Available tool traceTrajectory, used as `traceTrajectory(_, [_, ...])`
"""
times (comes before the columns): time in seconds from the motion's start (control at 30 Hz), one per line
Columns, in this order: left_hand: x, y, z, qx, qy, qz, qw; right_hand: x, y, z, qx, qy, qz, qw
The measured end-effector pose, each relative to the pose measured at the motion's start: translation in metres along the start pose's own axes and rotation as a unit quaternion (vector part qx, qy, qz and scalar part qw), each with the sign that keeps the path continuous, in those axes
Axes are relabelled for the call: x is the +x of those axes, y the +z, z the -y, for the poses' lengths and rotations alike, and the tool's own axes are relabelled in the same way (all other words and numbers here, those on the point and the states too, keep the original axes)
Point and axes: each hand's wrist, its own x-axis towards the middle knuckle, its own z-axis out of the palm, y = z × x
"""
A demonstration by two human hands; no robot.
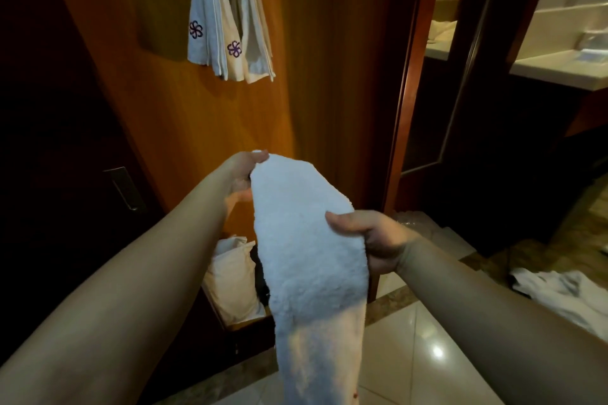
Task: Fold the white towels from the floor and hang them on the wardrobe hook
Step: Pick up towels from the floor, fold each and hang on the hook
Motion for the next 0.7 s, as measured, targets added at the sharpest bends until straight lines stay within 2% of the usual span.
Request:
traceTrajectory(0.17, [-0.009, -0.002, 0.032, -0.062, -0.061, 0.071, 0.994, 0.004, 0.004, 0.032, 0.03, -0.071, -0.002, 0.997])
traceTrajectory(0.23, [-0.014, 0.001, 0.046, -0.038, -0.028, 0.113, 0.992, 0.006, 0.003, 0.047, 0.03, -0.105, -0.041, 0.993])
traceTrajectory(0.3, [-0.013, 0.004, 0.054, -0.012, 0.008, 0.118, 0.993, 0.009, 0.002, 0.06, 0.044, -0.145, -0.08, 0.985])
traceTrajectory(0.37, [-0.016, 0.009, 0.053, -0.001, 0.021, 0.098, 0.995, 0.012, 0.002, 0.072, 0.056, -0.186, -0.113, 0.974])
traceTrajectory(0.43, [-0.024, 0.014, 0.048, -0.038, 0.018, 0.064, 0.997, 0.015, 0.005, 0.083, 0.055, -0.217, -0.142, 0.964])
traceTrajectory(0.53, [-0.045, 0.017, 0.04, -0.063, 0.063, 0.011, 0.996, 0.022, 0.012, 0.097, 0.026, -0.241, -0.184, 0.953])
traceTrajectory(0.63, [-0.073, 0.029, 0.035, 0.007, 0.17, -0.061, 0.984, 0.034, 0.02, 0.112, -0.024, -0.242, -0.237, 0.941])
traceTrajectory(0.7, [-0.092, 0.035, 0.036, 0.023, 0.296, -0.126, 0.947, 0.043, 0.025, 0.122, -0.063, -0.242, -0.272, 0.929])
